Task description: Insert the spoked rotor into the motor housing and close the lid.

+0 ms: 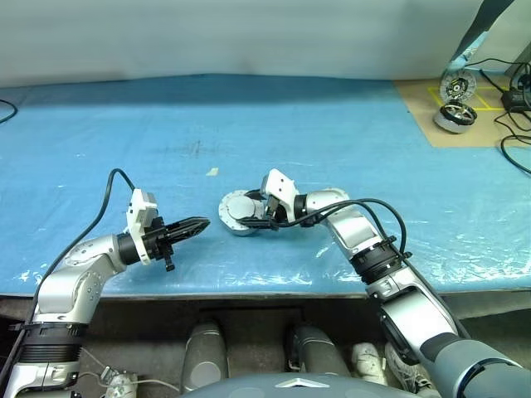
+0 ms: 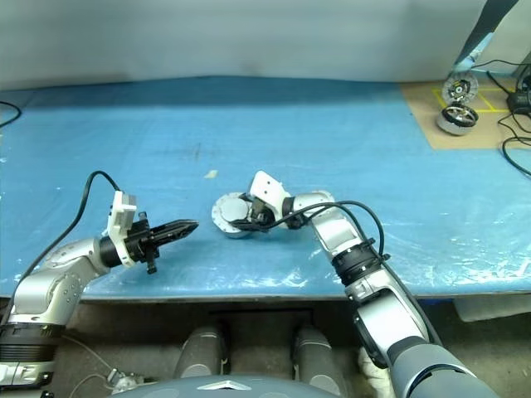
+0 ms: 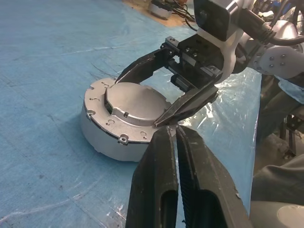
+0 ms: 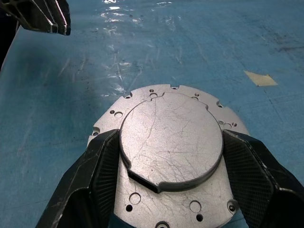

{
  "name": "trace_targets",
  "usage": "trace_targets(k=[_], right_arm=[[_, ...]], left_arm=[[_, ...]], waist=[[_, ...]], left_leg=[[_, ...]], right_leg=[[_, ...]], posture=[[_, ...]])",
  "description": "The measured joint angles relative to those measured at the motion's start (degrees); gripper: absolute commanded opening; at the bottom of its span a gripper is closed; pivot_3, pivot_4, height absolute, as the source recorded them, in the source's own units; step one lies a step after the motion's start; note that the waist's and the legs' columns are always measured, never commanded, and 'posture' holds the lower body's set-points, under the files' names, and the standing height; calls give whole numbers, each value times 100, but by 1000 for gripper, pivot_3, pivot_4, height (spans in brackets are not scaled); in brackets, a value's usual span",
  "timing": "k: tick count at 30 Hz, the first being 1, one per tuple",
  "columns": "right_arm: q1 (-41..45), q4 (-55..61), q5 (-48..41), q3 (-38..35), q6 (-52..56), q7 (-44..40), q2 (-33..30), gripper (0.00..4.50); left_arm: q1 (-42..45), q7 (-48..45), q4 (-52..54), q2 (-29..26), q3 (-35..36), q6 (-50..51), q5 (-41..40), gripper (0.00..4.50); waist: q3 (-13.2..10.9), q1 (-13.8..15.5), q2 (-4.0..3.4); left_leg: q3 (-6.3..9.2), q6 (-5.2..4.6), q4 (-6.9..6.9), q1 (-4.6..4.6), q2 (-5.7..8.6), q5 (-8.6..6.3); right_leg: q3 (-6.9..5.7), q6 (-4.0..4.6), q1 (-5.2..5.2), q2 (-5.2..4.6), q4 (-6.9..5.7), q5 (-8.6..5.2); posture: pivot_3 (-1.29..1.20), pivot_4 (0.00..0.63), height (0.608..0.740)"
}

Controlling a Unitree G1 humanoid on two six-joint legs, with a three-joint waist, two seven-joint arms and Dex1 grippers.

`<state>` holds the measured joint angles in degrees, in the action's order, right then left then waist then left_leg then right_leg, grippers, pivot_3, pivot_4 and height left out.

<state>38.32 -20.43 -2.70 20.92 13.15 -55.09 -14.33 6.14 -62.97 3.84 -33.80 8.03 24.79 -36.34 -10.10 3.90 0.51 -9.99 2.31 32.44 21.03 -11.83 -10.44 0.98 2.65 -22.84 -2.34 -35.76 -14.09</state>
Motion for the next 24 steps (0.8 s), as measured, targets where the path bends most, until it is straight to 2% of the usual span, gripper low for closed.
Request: trace_targets(k=[17,24], right_arm=[[90,-98,46,40,-41,-283,-123,2976],[100,-75,167,223,40,-226,-212,2976]], left_arm=[[55,-2,-3,6,-13,-1,21,208],[62,-41,-68,42,-72,-57,89,208]], waist=[[15,15,-1],[48,22,-17]], left_leg=[[0,0,-4,4,0,0],[-1,-13,-14,-51,4,-8]], right_leg=[[1,0,0,-3,9,-1],[3,-6,47,-13,12,-5]], posture=[[0,150,740],[0,150,740]])
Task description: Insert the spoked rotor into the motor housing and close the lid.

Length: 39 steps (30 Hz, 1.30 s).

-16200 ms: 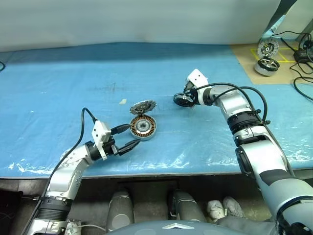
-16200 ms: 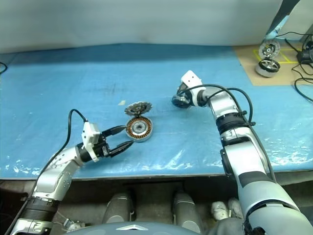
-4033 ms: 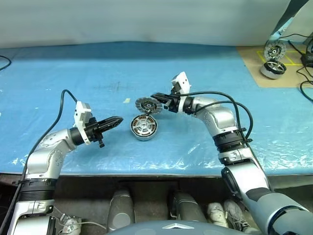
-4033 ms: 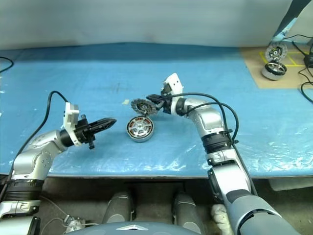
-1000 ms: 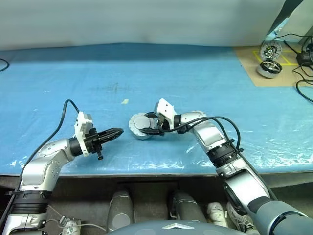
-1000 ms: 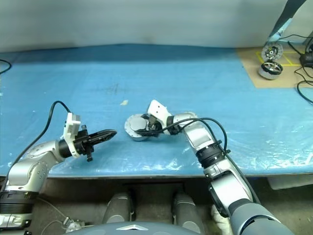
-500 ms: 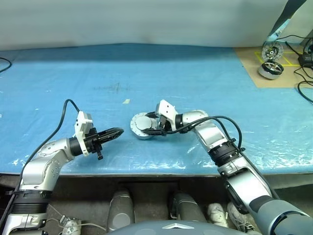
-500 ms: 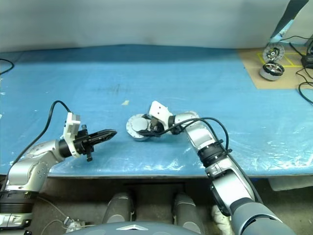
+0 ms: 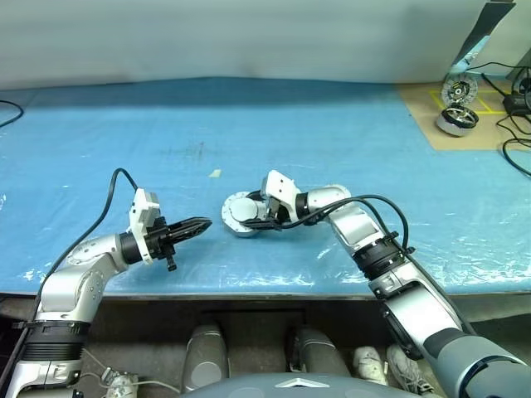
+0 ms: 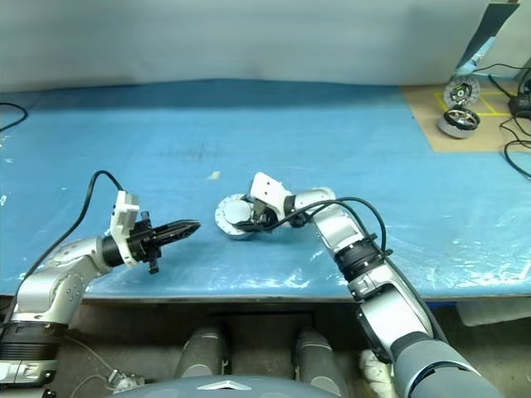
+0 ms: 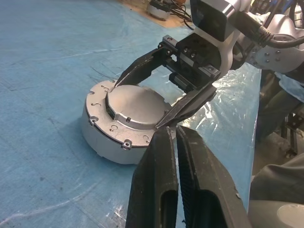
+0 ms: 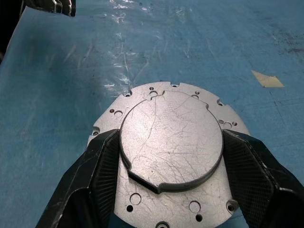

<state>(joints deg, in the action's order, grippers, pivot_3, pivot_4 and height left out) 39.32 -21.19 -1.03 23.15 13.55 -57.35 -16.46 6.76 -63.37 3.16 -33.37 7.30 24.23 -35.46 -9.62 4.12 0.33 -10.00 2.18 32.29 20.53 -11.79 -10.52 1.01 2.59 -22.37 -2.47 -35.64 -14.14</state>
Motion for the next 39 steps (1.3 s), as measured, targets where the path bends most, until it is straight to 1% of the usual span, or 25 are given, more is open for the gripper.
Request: trace_targets(k=[4,7,9,10,12,15,25,34,39], right_arm=[[-1,172,-93,-77,460,-172,-142,2976],[26,253,-462,-410,1178,-313,-149,2976],[5,397,-616,-514,1437,-397,-235,2976],[-15,470,-665,-550,1521,-419,-258,2976],[-76,675,-886,-704,1823,-432,-243,2976],[-94,924,-1057,-727,2094,-440,-195,2976],[-101,923,-1036,-700,2092,-69,15,2976],[-101,586,-642,-367,1260,75,8,2976],[-100,464,-607,-330,1085,93,21,2976]], left_arm=[[15,-12,-33,0,-4,-12,32,208],[46,-14,-39,1,-7,-14,46,208],[60,-14,-43,7,-16,-14,55,208],[69,-14,-43,9,-22,-14,57,208],[108,-12,-43,24,-30,-12,59,208],[182,-9,-43,52,-58,-2,63,208],[242,13,-42,82,-94,28,68,208],[241,-11,-43,77,-92,26,67,208],[218,-21,-50,77,-91,4,69,208]], waist=[[4,48,-3],[5,94,-1],[6,105,0],[6,106,1],[6,105,1],[6,98,1],[2,-4,4],[2,-19,4],[2,-24,4]], left_leg=[[-6,-11,-14,-33,10,-7],[-9,-11,-22,-23,11,-7],[-10,-8,-29,3,9,-5],[-10,11,-30,20,5,7],[-9,11,-28,64,-1,8],[-9,13,-25,77,1,7],[-8,15,-24,81,-1,6],[-8,15,-18,61,-2,6],[-9,15,-16,53,-2,6]], right_leg=[[1,-15,33,-23,19,-10],[1,-16,31,-25,36,-11],[-1,-16,7,-21,42,-11],[-2,-16,-9,-17,40,-11],[-4,-15,-54,1,33,-9],[-6,-27,-78,17,9,0],[-9,-1,-85,16,3,-16],[-7,1,-66,15,3,-18],[0,1,-60,13,2,-18]], posture=[[0,150,740],[0,150,740],[0,150,740],[0,150,740],[0,150,740],[0,150,740],[0,150,740],[0,150,740],[0,150,740]])
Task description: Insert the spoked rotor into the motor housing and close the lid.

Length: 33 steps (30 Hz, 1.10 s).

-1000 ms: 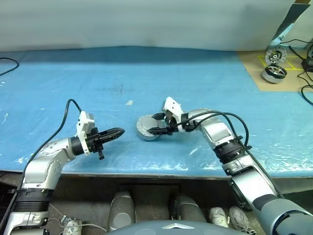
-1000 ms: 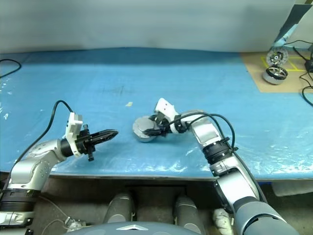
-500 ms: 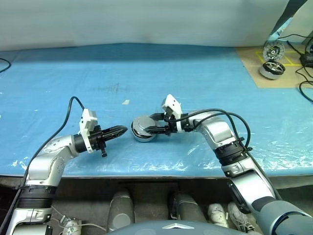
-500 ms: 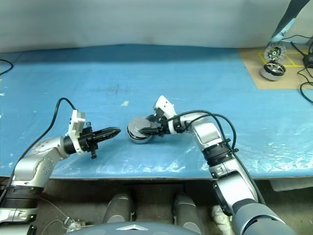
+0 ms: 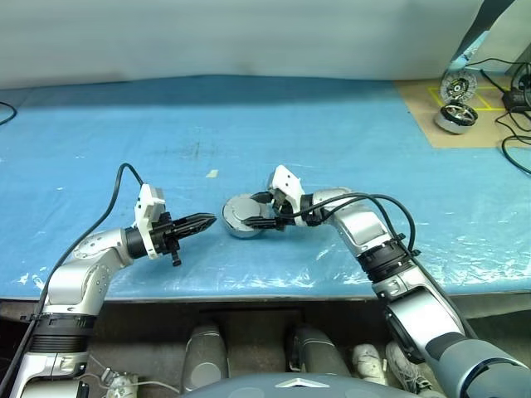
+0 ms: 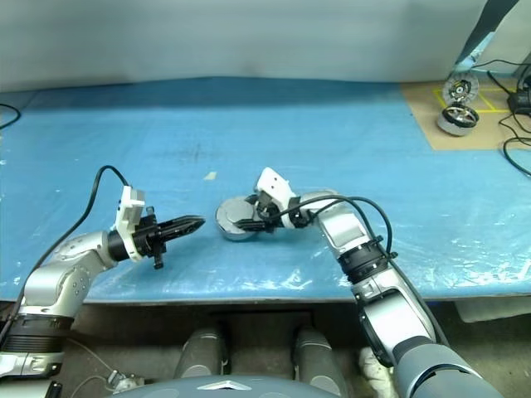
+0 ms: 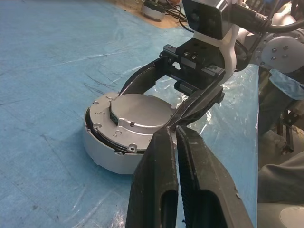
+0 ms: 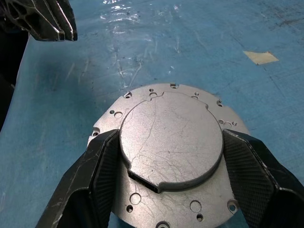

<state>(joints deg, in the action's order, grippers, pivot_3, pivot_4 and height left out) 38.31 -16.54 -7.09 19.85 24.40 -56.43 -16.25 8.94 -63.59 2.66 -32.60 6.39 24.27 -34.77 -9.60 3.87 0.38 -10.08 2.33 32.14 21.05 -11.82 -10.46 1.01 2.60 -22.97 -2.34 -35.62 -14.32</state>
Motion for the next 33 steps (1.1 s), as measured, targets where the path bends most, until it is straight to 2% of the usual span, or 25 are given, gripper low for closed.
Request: trace_targets(k=[15,33], right_arm=[[149,-57,-2,-106,328,141,244,2976],[20,-215,421,294,-710,55,-27,2976]], left_arm=[[12,-117,-267,4,0,-193,52,208],[60,-106,-277,60,-8,-207,102,208]], waist=[[0,-12,0],[3,-2,0]], left_leg=[[0,0,0,4,0,0],[0,-1,0,-23,-1,-1]], right_leg=[[2,1,-5,2,1,0],[4,0,22,-8,-2,-1]], posture=[[0,150,740],[0,150,740]])
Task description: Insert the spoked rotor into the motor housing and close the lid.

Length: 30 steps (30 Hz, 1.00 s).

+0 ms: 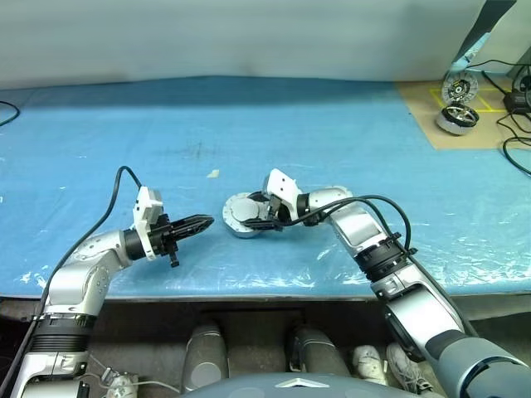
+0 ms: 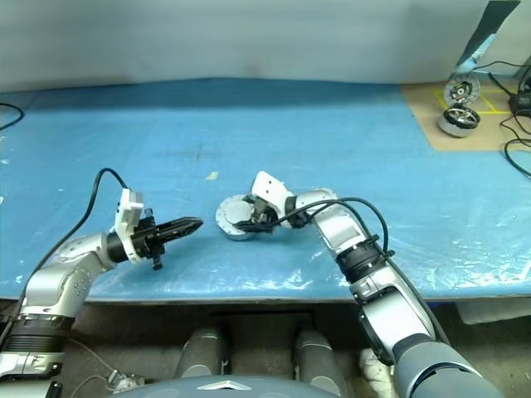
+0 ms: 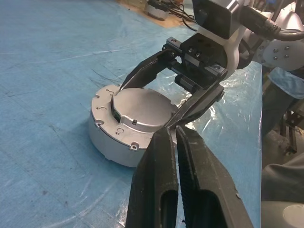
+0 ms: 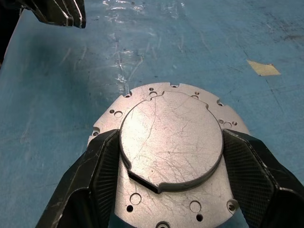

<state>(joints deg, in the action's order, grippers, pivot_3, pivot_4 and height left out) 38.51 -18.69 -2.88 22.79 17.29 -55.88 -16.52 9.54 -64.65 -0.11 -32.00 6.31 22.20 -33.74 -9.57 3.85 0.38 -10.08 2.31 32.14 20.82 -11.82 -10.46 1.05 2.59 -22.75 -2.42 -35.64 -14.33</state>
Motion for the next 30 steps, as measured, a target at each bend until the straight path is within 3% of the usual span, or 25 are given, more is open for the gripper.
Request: trace_targets(k=[9,19,30], right_arm=[[-262,419,12,16,17,-181,-271,2976],[-263,488,11,4,184,-179,-254,2976],[-331,488,11,-68,317,-116,-239,2976]], left_arm=[[216,32,-200,120,-140,-208,259,208],[928,354,-1211,913,-738,-1118,1119,208],[1219,340,-1835,1002,-1067,-1845,1599,208]], waist=[[20,48,-1],[31,50,5],[46,73,-9]], left_leg=[[0,0,-26,-7,10,0],[3,0,-38,-11,8,0],[2,-3,-56,-59,20,-1]], right_leg=[[-3,-7,24,-12,44,-4],[-10,-7,32,-12,54,-4],[-10,-10,76,-33,71,-5]], posture=[[0,150,740],[0,150,740],[0,150,740]])
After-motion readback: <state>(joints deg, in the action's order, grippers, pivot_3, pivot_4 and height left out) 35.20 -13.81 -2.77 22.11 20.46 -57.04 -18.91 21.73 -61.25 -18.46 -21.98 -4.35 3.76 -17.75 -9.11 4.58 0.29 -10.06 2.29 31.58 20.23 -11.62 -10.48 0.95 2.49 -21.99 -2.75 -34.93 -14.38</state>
